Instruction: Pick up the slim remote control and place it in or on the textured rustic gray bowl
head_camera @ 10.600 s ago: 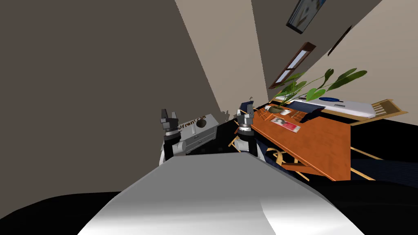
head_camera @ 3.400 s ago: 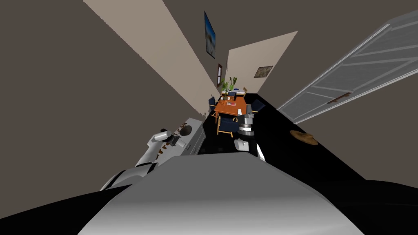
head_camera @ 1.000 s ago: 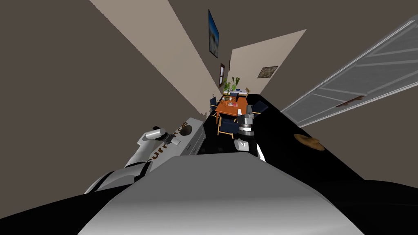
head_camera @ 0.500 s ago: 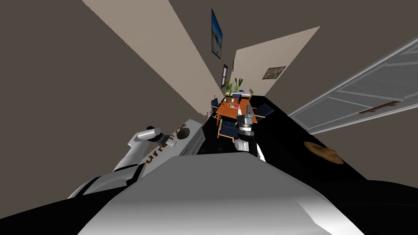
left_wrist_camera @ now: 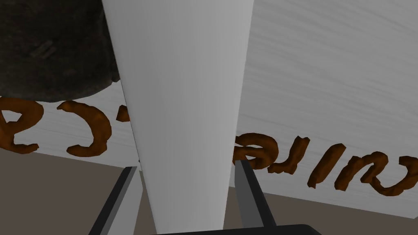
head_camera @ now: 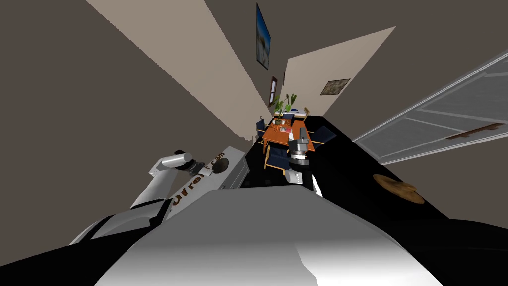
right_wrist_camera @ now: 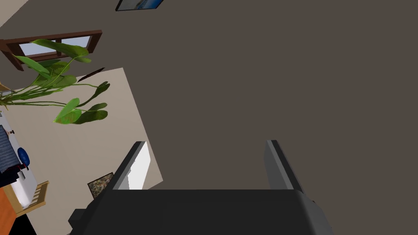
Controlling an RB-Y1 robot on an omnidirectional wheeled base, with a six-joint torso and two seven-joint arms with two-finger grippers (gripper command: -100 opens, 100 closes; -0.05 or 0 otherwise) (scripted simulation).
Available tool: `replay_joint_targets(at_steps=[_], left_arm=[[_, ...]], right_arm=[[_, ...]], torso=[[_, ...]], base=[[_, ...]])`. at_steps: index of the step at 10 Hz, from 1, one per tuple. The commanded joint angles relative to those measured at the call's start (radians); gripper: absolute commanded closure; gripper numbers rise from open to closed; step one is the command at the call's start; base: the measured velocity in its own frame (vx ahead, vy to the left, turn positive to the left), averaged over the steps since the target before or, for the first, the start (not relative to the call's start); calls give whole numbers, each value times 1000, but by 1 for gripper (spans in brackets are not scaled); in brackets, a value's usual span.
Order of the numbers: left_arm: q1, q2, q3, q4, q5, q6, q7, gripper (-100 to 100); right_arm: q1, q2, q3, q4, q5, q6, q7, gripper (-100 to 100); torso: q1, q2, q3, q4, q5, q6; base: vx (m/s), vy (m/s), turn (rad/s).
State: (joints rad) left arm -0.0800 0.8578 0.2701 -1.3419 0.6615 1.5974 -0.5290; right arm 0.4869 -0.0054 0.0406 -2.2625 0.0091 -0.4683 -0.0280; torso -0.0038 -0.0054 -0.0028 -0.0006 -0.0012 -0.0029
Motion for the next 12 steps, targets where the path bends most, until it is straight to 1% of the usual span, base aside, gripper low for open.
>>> replay_joint_targets(at_steps=[1, 2, 3, 7, 8, 10, 11, 12], left_arm=[[-4, 5, 4, -20, 14, 36, -4, 100], [-8, 6, 6, -28, 22, 52, -7, 100], [-17, 7, 9, -42, 39, 86, -15, 100], [-39, 3, 17, -70, 77, 152, -33, 100], [-50, 0, 21, -80, 94, 178, -41, 100], [-61, -3, 25, -92, 113, 206, -51, 100], [-52, 0, 27, -85, 108, 192, -50, 100], [-53, -1, 27, -86, 109, 195, -52, -100]], right_arm=[[0, 0, 0, 0, 0, 0, 0, 0], [0, 0, 0, 0, 0, 0, 0, 0], [0, 0, 0, 0, 0, 0, 0, 0], [0, 0, 0, 0, 0, 0, 0, 0], [0, 0, 0, 0, 0, 0, 0, 0], [0, 0, 0, 0, 0, 0, 0, 0], [0, 0, 0, 0, 0, 0, 0, 0], [0, 0, 0, 0, 0, 0, 0, 0]], torso=[[0, 0, 0, 0, 0, 0], [-1, 0, 0, 0, 0, 0], [-1, 1, 0, 0, 0, 1], [-3, 2, 1, 1, -1, 3], [-2, 3, 2, 1, -1, 4], [-3, 3, 2, 1, -1, 5], [-3, 4, 3, 2, -1, 6], [-1, 5, 3, 2, -1, 4]], base=[[49, -41, -22], [41, -42, -19], [35, -55, -52], [32, -59, -52], [16, -51, -72], [23, -55, -63], [10, -23, -17], [3, -6, -1]])
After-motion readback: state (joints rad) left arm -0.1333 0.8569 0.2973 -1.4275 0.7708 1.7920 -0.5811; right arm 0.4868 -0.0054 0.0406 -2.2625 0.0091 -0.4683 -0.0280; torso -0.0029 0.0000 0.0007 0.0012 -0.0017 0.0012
